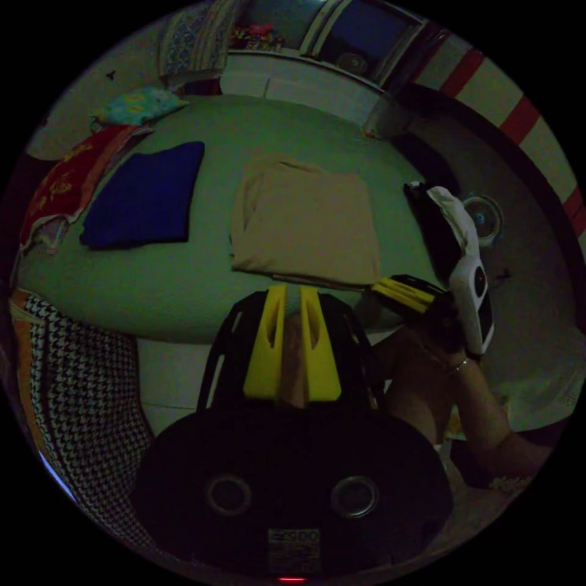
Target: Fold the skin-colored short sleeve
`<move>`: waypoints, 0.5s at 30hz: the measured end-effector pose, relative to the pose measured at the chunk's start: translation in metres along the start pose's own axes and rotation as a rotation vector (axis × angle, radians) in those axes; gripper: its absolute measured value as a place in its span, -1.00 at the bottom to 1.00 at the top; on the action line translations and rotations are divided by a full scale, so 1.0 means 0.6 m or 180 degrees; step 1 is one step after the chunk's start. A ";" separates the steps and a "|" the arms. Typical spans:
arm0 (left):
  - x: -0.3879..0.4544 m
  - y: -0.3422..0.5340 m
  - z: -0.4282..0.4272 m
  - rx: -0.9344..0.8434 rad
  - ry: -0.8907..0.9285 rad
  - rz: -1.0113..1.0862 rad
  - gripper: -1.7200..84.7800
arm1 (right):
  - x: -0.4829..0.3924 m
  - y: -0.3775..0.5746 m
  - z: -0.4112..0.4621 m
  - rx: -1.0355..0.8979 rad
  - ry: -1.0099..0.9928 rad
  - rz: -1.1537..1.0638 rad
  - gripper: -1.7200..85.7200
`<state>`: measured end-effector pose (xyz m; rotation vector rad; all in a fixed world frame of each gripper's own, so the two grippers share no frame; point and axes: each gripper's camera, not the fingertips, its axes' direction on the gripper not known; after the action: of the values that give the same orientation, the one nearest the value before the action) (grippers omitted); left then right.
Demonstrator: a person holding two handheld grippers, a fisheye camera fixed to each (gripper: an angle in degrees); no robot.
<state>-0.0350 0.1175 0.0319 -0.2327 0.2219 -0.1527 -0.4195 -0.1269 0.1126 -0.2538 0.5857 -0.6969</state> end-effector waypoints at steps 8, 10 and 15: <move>-0.020 -0.065 0.041 -0.0047 -0.0033 -0.0071 -0.83 | -0.006 0.044 -0.008 -0.0155 0.0060 0.0206 -0.99; -0.023 -0.082 0.053 -0.0075 -0.0048 -0.0050 -0.83 | 0.004 0.048 -0.011 -0.0252 0.0066 0.0349 -0.99; -0.036 -0.138 0.083 -0.0081 -0.0009 -0.0079 -0.83 | 0.054 0.069 -0.016 -0.0439 0.0054 0.0787 -0.99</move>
<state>-0.0544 0.0523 0.1036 -0.2612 0.2181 -0.1744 -0.3831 -0.1179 0.0740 -0.2980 0.6696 -0.4208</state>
